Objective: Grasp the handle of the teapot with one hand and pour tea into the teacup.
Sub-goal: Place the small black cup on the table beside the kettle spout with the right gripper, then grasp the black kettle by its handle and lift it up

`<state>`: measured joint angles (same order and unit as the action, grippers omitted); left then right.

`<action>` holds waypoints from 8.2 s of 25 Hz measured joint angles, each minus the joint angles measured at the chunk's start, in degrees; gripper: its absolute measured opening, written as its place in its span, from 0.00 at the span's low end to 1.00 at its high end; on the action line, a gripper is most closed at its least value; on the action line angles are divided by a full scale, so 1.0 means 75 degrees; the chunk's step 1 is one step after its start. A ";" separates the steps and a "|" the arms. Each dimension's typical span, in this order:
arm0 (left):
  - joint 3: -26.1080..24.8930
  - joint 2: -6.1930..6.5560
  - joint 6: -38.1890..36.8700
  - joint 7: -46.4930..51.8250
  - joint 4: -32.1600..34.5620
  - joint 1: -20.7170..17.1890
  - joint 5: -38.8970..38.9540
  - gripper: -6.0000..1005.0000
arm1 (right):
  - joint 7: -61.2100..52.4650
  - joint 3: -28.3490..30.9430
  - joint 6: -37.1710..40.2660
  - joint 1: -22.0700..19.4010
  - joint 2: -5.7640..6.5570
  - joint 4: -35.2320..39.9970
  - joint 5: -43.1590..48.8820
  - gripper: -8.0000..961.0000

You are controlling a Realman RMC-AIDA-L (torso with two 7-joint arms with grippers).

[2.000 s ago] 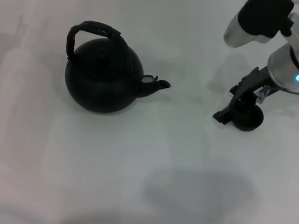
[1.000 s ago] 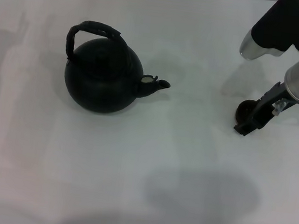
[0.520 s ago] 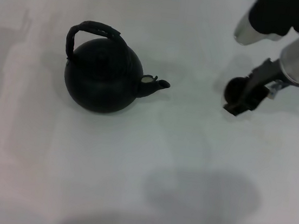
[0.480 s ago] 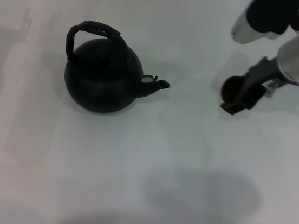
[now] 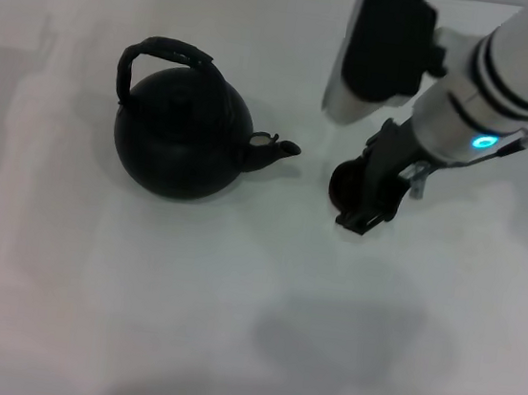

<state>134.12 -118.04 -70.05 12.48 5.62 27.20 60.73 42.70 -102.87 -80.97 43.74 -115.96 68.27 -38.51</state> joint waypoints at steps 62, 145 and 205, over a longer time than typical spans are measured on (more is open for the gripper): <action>-0.0398 0.0043 0.0006 -0.0077 -0.0174 0.0478 -0.0025 0.75 | 0.0120 -0.1060 0.0958 0.0426 -0.0008 -0.1394 -0.0668 0.76; -0.0520 -0.0024 -0.0017 -0.0031 -0.0121 0.0568 0.0001 0.76 | 0.3505 0.2765 0.1399 -0.0787 0.0072 -0.2393 -0.2753 0.87; -0.0477 -0.0013 -0.0434 0.0535 -0.0327 -0.0747 -0.1809 0.75 | 1.4200 0.8425 0.3408 -0.1953 0.0040 -0.8177 -1.3908 0.87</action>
<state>130.54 -118.14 -73.30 16.50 3.17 21.59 47.16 149.20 -39.68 -55.41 29.09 -115.66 6.94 -142.82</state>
